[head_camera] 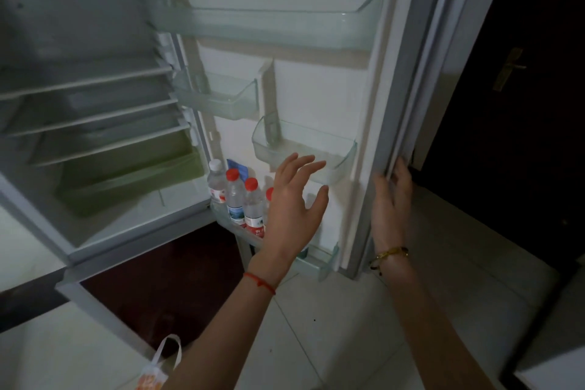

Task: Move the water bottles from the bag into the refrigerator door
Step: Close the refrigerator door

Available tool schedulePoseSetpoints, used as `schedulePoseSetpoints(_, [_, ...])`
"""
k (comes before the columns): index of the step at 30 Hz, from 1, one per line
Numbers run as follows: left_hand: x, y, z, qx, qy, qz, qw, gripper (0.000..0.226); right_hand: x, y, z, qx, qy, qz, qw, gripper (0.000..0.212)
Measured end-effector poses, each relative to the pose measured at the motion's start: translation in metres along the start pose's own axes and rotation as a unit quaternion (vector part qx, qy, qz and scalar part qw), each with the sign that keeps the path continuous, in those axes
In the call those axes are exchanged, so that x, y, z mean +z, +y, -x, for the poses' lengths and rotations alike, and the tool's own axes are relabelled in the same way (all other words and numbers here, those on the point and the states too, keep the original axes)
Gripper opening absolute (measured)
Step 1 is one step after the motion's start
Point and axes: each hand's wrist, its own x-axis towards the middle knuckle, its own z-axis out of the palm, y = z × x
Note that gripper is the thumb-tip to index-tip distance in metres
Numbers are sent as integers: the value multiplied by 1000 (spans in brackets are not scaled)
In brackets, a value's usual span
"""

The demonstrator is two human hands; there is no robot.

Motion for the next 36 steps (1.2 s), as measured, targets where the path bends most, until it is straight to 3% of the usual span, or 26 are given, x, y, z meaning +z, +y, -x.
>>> schedulePoseSetpoints(7, [-26, 18, 43, 3, -2, 10, 1000, 37, -14, -21, 67, 3, -52, -15, 999, 54])
schedulePoseSetpoints(13, [-56, 27, 69, -1, 40, 9, 999, 38, -22, -39, 105, -90, 21, 9, 996, 27])
schedulePoseSetpoints(18, [-79, 37, 88, -11, 59, 16, 998, 39, -16, -48, 121, -177, 60, 61, 980, 42])
schedulePoseSetpoints(27, [-117, 38, 111, 1, 117, 16, 993, 34, 19, -51, 150, -185, -15, 30, 982, 36])
schedulePoseSetpoints(36, [-159, 29, 132, 0, 194, 15, 981, 30, 54, -68, 184, -275, -64, -23, 959, 19])
